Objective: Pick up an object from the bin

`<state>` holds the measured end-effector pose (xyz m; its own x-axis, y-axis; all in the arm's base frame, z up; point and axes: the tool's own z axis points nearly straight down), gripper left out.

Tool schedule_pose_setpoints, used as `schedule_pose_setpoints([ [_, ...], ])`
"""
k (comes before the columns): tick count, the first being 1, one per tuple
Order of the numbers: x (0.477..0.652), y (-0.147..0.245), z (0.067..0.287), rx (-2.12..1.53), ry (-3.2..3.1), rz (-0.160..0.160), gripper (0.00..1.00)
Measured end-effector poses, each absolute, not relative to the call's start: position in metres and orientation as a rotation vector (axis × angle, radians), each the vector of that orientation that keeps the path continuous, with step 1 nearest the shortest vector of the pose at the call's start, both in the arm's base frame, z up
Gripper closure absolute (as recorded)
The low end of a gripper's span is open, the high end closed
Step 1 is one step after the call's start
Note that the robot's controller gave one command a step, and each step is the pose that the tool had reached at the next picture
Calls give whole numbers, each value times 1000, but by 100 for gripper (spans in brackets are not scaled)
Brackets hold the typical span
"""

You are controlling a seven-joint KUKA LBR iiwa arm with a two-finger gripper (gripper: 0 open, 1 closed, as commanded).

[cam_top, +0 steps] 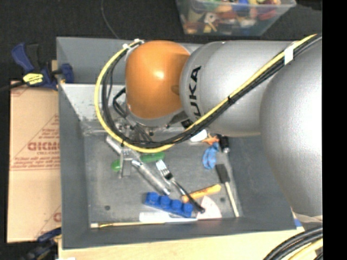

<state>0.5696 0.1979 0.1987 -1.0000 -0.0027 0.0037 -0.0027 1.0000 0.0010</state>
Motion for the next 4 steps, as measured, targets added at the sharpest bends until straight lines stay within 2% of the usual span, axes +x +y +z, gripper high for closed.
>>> schedule_pose_setpoints([
  [1, 571, 197, 202, -2, -3144, -3, 0],
  [2, 585, 137, 105, -342, -3127, -6, 0],
  [3, 617, 114, 71, -188, -3145, -7, 0],
  [4, 603, 105, 71, -759, -3056, -9, 0],
])
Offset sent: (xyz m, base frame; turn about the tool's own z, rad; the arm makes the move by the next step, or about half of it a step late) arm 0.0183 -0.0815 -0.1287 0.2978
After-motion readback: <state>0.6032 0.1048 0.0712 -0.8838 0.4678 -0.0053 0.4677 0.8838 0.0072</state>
